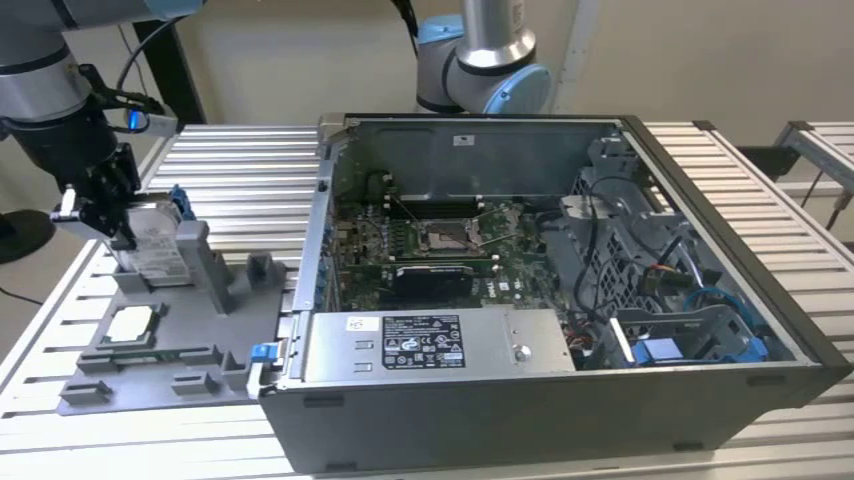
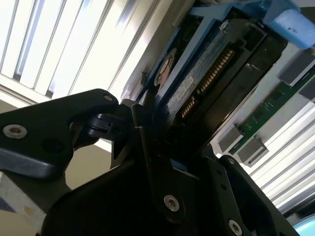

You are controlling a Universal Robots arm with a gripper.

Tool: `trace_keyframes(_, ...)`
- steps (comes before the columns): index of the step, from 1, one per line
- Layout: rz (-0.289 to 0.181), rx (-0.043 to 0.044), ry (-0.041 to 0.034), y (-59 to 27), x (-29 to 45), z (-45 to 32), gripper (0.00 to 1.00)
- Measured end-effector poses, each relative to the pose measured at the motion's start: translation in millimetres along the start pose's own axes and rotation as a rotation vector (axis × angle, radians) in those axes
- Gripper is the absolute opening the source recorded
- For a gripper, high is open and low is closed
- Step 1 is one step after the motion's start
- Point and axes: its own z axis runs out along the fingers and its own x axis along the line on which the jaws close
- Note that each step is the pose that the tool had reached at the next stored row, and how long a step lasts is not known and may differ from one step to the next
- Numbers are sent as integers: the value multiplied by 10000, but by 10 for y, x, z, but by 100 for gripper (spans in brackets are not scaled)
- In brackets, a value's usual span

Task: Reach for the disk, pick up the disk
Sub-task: 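Pick up the disk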

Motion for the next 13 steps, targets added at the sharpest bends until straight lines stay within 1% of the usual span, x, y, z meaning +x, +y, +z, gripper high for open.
trace_keyframes(5, 0, 3, -2, 0, 0, -1, 0)
trace_keyframes(7, 0, 6, -3, 0, -1, -14, 0)
trace_keyframes(10, 0, 2, -1, 0, -2, -62, 0)
trace_keyframes(13, 1, 0, 0, 1, -4, -136, 0)
